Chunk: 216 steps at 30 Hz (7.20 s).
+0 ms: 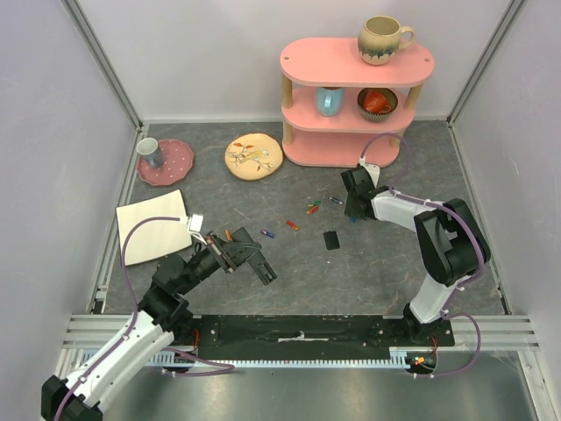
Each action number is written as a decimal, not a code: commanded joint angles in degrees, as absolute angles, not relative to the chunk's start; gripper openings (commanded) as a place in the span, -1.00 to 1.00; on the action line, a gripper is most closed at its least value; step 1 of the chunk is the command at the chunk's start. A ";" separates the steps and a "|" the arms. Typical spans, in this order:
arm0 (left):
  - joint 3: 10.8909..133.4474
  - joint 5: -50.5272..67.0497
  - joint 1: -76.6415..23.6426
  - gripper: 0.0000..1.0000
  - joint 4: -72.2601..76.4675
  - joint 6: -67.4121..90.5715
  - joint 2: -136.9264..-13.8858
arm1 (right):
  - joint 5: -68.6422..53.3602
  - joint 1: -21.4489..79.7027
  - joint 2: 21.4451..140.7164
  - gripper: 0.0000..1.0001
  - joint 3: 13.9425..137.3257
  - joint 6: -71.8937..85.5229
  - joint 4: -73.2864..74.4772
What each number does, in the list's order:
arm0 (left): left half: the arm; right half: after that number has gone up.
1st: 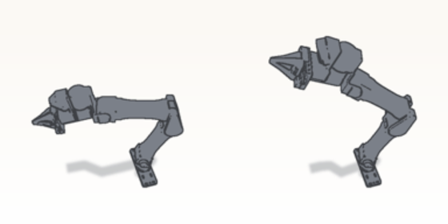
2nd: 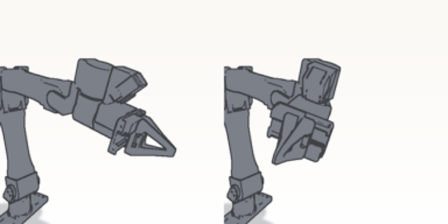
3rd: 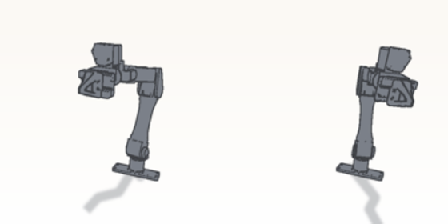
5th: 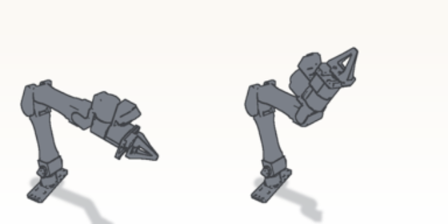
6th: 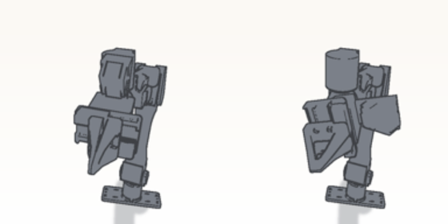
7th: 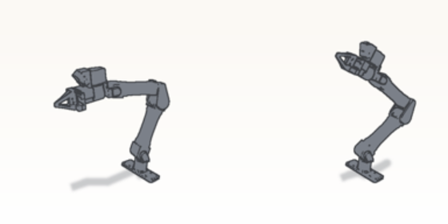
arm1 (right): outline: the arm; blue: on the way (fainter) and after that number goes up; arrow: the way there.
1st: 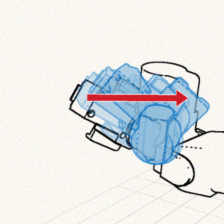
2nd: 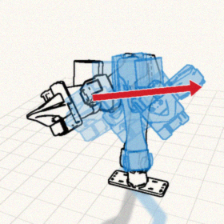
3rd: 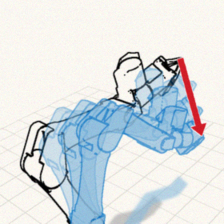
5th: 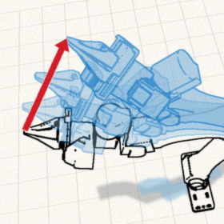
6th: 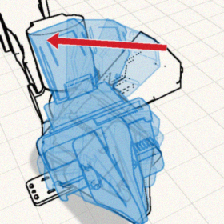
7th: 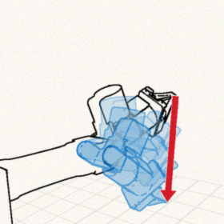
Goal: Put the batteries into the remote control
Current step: Pick up the battery from the center of the board, then load the battery into the remote control.
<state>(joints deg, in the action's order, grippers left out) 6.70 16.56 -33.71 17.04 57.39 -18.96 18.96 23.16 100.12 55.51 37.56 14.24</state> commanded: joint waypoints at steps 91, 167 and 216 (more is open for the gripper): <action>14.15 19.78 -34.98 -0.96 58.45 74.79 -57.30 | 42.01 81.56 71.02 -1.00 54.67 27.33 9.23; 15.56 16.17 -34.98 -0.96 56.60 71.80 -53.17 | 40.42 83.23 74.09 -0.59 57.48 40.25 16.52; 16.35 17.58 -34.98 -0.96 52.74 83.23 -57.13 | 50.62 83.06 60.56 -1.00 46.59 23.21 -9.58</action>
<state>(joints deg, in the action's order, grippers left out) 14.52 16.84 -35.11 51.09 79.72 -57.49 47.33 82.78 61.98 47.90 24.14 -2.04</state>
